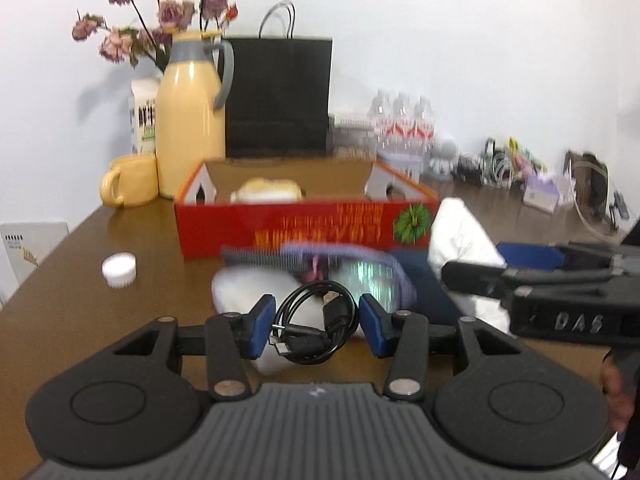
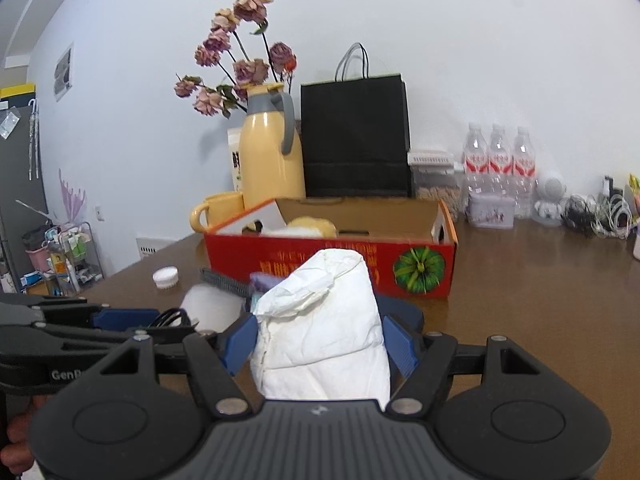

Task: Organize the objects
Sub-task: 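Carry the tissue pack and black cable toward the cardboard box, then lower the tissue pack and cable into the box and open both grippers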

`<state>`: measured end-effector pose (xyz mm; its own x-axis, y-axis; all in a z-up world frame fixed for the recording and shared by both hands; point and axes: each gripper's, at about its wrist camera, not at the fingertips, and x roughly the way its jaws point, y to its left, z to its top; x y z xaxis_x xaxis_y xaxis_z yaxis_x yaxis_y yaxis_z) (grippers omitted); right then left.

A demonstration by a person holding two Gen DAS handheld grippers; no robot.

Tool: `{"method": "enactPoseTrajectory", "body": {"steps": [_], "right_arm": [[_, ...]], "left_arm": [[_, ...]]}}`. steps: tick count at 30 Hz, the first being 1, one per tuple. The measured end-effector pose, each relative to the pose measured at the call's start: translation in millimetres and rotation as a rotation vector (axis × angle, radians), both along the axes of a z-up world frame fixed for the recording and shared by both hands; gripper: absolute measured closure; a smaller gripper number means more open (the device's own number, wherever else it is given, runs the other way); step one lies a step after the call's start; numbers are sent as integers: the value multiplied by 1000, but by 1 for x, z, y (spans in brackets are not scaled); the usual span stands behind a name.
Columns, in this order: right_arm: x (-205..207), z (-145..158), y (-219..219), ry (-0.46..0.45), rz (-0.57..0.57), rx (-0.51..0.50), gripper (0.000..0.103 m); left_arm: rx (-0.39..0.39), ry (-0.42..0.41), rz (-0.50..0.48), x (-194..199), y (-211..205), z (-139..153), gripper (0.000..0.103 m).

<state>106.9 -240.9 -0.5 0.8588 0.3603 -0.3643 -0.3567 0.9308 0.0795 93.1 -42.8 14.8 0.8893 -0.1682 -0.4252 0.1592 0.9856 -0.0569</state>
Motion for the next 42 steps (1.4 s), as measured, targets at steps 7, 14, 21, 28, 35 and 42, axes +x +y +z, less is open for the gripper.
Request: {"method": "enactPoseTrajectory", "body": {"steps": [7, 14, 21, 28, 35, 42], "right_arm": [[33, 27, 14, -62, -4, -9, 35], [82, 51, 26, -101, -24, -18, 35], [146, 57, 33, -88, -62, -32, 35], [204, 45, 32, -37, -114, -51, 34], [235, 23, 21, 24, -135, -42, 35], [247, 10, 20, 61, -149, -60, 35]], "left_arm": [[-44, -73, 34, 36, 4, 36, 56], [-77, -108, 86, 89, 13, 61, 56], [-93, -111, 109, 146, 13, 68, 56], [-90, -67, 124, 203, 5, 55, 56], [-95, 25, 144, 244, 6, 32, 56], [-88, 64, 136, 253, 7, 22, 56]]}}
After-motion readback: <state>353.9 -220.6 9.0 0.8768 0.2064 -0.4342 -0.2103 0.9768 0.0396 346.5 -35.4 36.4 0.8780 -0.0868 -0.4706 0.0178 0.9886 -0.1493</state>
